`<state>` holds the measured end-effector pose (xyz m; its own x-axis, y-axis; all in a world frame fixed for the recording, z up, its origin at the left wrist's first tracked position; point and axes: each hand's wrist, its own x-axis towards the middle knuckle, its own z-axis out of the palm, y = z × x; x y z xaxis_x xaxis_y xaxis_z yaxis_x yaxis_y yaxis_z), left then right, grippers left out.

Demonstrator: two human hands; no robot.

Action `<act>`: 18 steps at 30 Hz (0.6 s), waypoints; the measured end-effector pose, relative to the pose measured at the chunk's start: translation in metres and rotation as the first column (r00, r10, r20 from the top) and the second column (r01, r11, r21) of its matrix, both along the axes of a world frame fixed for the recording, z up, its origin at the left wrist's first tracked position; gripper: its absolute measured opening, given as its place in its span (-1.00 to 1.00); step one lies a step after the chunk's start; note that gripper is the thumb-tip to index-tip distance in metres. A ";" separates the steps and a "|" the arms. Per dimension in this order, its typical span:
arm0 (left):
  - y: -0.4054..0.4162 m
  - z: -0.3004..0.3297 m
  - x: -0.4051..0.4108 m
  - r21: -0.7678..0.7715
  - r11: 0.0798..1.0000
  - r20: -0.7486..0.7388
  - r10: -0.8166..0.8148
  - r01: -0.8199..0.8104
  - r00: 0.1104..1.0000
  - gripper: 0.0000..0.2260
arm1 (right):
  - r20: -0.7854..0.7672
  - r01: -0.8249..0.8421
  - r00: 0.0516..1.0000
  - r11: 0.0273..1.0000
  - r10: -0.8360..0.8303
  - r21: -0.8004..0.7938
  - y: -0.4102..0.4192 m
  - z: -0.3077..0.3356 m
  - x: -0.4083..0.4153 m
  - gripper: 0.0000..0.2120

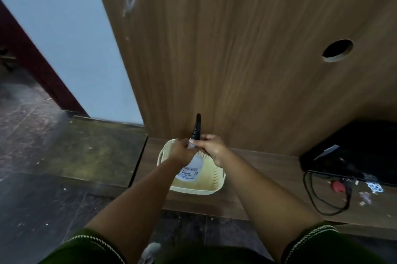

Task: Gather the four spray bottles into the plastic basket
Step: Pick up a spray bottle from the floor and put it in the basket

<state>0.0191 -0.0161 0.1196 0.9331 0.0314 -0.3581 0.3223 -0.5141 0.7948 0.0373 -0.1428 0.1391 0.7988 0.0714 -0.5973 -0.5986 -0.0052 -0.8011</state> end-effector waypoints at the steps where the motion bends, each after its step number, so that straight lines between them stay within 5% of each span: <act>1: -0.007 0.001 0.005 -0.014 1.000 0.006 -0.018 0.018 1.000 -0.73 | 0.003 0.014 1.000 1.000 -0.014 0.008 -0.014 -0.002 0.007 -0.39; 5: -0.027 0.000 0.022 -0.050 0.998 -0.027 -0.048 0.047 0.998 -0.73 | 0.044 0.153 0.988 0.987 -0.151 -0.047 -0.062 0.004 0.026 -0.14; 7: -0.032 -0.006 0.028 -0.100 0.993 -0.072 -0.066 0.058 0.995 -0.52 | 0.057 0.141 0.988 0.990 -0.140 -0.012 -0.079 0.006 0.035 -0.16; 11: -0.036 -0.024 0.039 -0.152 0.982 -0.163 -0.137 0.113 0.977 -0.50 | 0.011 -0.012 1.000 0.995 0.011 0.094 -0.092 -0.002 0.041 -0.50; 14: -0.035 -0.030 0.049 -0.174 0.972 -0.195 -0.189 0.156 0.962 -0.56 | 0.059 -0.035 0.998 0.999 0.037 -0.040 -0.094 -0.010 0.041 -0.80; 18: -0.032 -0.032 0.062 -0.166 0.975 -0.223 -0.182 0.146 0.958 -0.61 | 0.159 -0.069 0.980 0.955 0.119 -0.290 -0.098 -0.027 0.042 -0.88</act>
